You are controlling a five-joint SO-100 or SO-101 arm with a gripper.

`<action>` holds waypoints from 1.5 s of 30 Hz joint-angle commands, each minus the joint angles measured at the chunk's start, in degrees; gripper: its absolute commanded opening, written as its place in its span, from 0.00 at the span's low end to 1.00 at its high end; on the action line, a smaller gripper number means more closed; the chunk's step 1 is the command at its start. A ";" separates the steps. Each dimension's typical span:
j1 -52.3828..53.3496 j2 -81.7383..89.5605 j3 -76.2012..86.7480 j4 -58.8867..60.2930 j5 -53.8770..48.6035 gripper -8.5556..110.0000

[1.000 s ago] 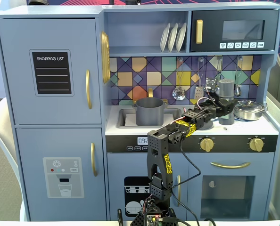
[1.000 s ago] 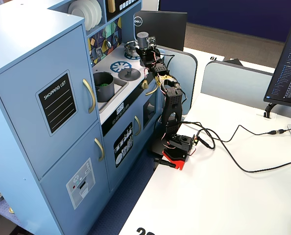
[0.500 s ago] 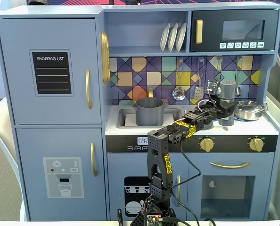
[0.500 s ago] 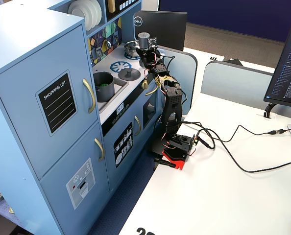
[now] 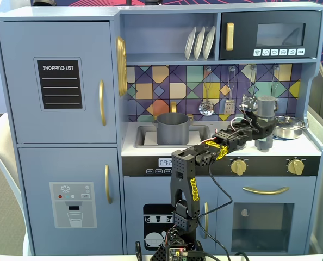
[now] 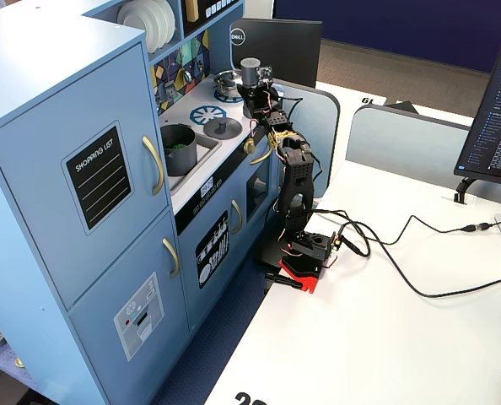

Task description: Put salt in the gray recipient

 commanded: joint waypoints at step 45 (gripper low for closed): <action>-2.29 60.91 34.80 39.46 -4.75 0.25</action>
